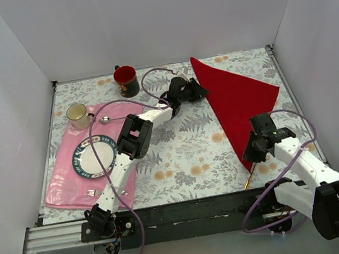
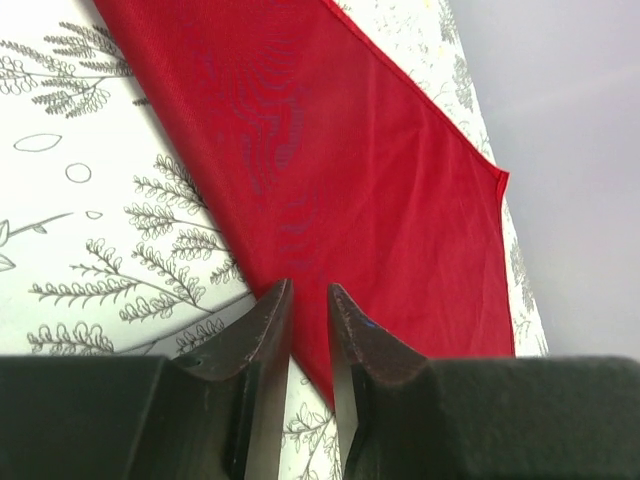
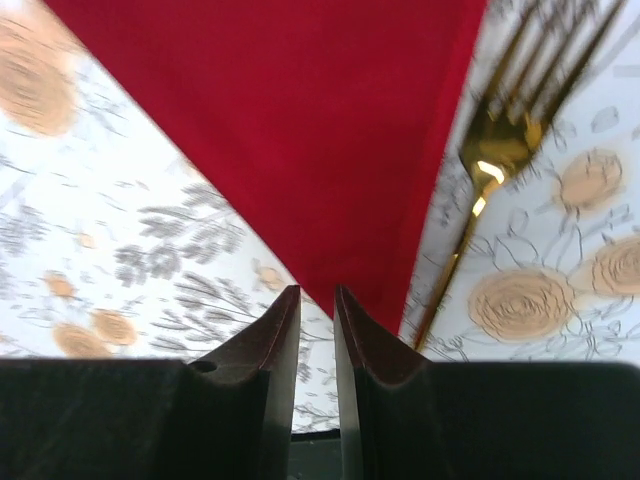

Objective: Fold the napkin, place the utensils inside, and roll it up
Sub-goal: Fold the napkin

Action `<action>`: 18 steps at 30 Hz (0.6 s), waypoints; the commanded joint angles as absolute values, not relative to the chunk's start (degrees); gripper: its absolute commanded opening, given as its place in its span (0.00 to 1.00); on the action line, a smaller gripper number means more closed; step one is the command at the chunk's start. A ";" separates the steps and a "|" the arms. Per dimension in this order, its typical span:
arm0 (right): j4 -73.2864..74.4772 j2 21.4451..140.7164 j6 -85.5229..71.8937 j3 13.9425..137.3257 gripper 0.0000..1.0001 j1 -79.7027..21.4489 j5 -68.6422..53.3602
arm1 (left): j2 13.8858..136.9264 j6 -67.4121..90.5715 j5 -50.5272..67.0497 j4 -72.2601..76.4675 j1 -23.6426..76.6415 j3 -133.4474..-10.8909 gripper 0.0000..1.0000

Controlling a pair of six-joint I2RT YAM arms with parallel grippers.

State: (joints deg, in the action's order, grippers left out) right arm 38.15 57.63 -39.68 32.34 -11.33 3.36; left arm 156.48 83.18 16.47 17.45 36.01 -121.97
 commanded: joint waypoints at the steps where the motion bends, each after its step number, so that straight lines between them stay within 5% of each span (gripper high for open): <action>1: 42.36 54.76 -42.36 28.22 0.27 -11.60 3.34 | 146.08 80.86 17.05 12.23 35.95 -125.24 0.22; 9: 43.77 56.16 -40.17 32.16 0.26 -11.69 7.11 | 136.94 80.68 19.77 4.05 34.72 -124.54 0.29; 18: 25.42 70.30 -22.87 50.26 0.32 -12.92 7.12 | 121.58 77.00 20.92 -11.76 31.56 -116.03 0.43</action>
